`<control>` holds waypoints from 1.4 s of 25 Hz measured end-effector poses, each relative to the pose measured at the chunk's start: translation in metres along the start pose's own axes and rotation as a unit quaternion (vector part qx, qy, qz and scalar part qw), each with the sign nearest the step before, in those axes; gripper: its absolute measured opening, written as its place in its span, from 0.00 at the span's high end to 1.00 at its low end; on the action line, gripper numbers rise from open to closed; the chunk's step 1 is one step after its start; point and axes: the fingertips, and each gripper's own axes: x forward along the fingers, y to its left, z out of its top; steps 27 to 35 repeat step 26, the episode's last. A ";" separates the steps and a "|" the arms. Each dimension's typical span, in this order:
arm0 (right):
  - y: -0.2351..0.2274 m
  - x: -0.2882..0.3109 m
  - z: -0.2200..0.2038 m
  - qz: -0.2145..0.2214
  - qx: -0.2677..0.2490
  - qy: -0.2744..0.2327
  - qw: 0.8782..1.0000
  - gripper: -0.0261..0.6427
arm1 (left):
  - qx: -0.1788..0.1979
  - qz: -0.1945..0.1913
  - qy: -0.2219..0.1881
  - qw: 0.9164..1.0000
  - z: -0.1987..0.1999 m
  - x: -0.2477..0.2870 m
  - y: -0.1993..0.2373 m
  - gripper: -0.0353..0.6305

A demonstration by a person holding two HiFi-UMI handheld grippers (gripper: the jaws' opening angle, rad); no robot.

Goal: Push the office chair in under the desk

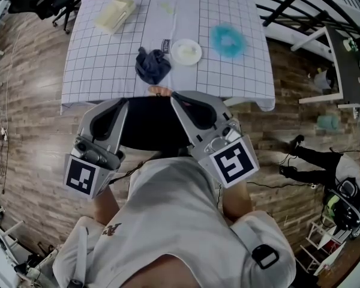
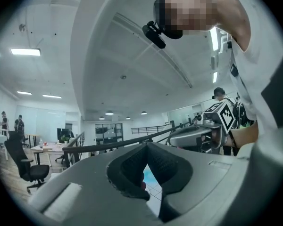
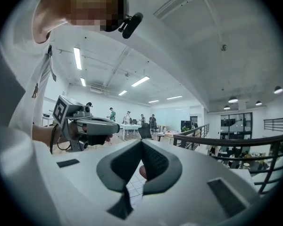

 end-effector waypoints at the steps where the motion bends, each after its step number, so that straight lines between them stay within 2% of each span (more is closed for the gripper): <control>1: 0.002 0.001 -0.001 0.003 0.001 0.001 1.000 0.96 | 0.000 0.001 0.002 1.000 -0.002 0.000 0.001 0.94; 35: 0.007 0.003 -0.010 0.023 0.000 0.014 1.000 0.96 | -0.003 0.003 0.019 1.000 -0.011 0.005 0.001 0.94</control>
